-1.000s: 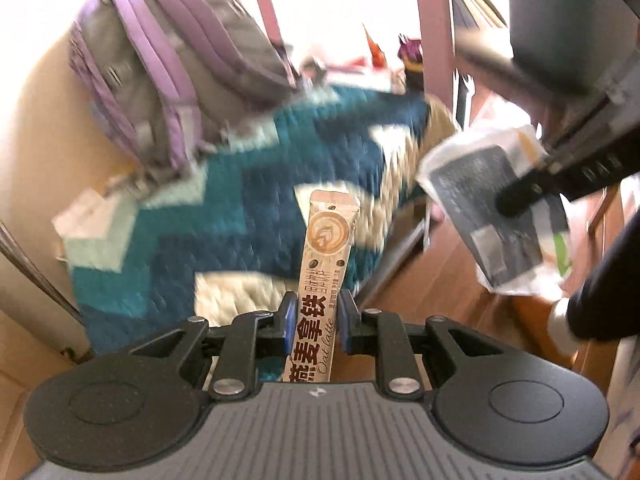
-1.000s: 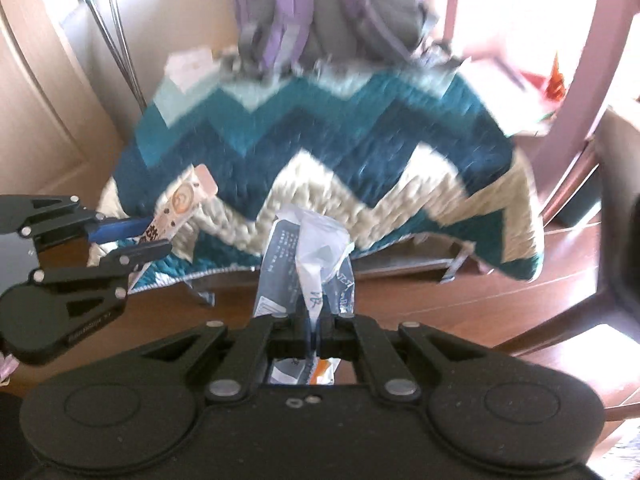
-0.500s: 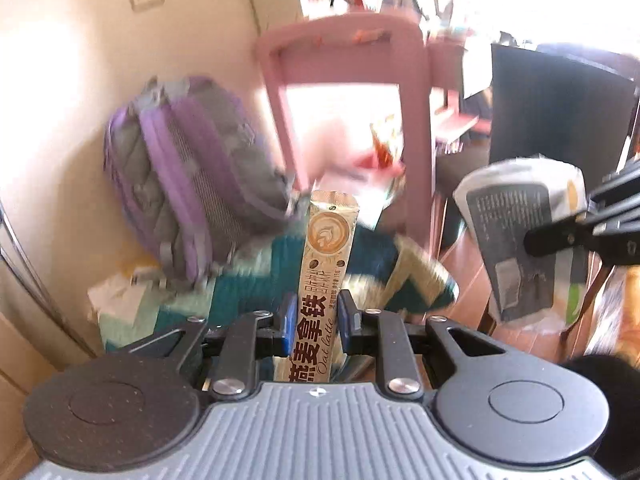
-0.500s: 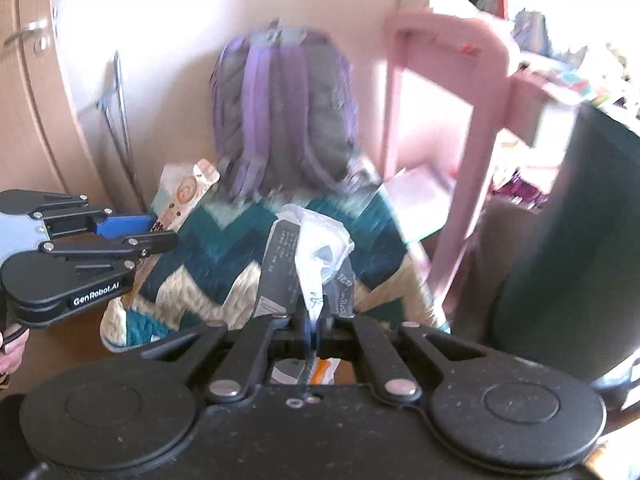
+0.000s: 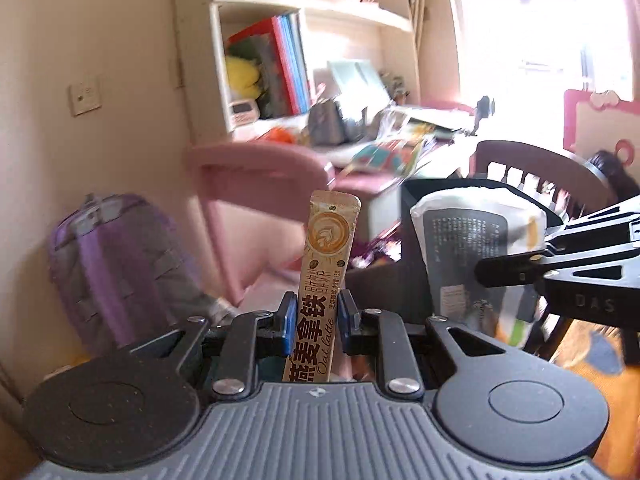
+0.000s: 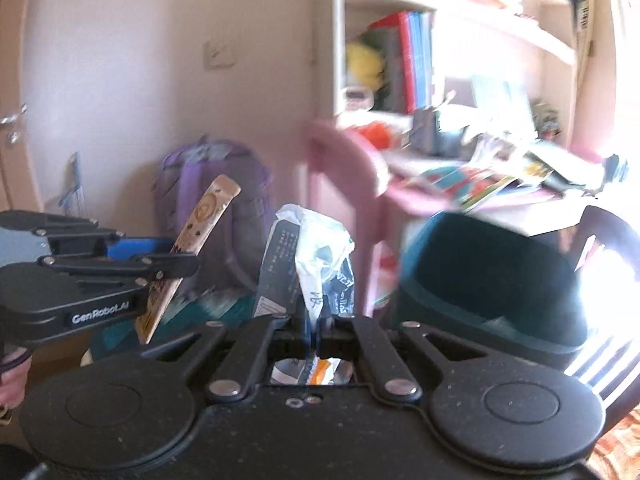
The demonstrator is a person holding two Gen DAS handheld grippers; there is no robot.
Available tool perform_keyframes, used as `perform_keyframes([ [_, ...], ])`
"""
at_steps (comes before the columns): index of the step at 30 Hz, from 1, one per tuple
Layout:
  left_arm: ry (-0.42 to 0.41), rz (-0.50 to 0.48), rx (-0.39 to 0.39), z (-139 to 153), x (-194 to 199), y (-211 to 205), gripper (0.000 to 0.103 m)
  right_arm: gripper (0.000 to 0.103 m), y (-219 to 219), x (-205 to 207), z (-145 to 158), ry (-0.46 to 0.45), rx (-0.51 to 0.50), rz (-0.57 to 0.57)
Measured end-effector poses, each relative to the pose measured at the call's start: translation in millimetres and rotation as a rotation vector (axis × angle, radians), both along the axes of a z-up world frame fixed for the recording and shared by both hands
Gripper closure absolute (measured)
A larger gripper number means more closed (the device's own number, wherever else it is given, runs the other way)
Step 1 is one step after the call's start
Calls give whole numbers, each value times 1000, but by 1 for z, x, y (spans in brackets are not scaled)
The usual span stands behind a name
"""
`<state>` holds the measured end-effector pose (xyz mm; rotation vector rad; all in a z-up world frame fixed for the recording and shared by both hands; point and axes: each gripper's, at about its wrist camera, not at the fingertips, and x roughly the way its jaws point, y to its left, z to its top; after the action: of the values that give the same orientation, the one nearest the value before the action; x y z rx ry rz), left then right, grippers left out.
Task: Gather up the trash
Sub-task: 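Carry the coffee stick and foil wrapper up to the teal wastebasket with both tools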
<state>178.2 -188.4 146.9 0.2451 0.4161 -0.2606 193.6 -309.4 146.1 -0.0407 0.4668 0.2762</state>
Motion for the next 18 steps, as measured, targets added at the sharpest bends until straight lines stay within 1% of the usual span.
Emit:
perform_keyframes([
  [5,-24,-43,-32,27,17,-44,83,102,-45,10,25,-66,-2,-97],
  [9,-33,-77,-54,41,35,-80,83,102,-84,23,33,-83,1,-179],
  [11,-23,-93,-73,46,46,-98,83,102,-100,30,32,-79,1,-213],
  [14,26,-120,-129,48,64,-120,83,102,-123,40,27,-60,-1,-253],
  [15,36,-128,-137,48,69,-127,83,102,-129,44,24,-46,-6,-259],
  [18,53,-149,-127,44,81,-155,83,102,-143,54,11,-14,-30,-272],
])
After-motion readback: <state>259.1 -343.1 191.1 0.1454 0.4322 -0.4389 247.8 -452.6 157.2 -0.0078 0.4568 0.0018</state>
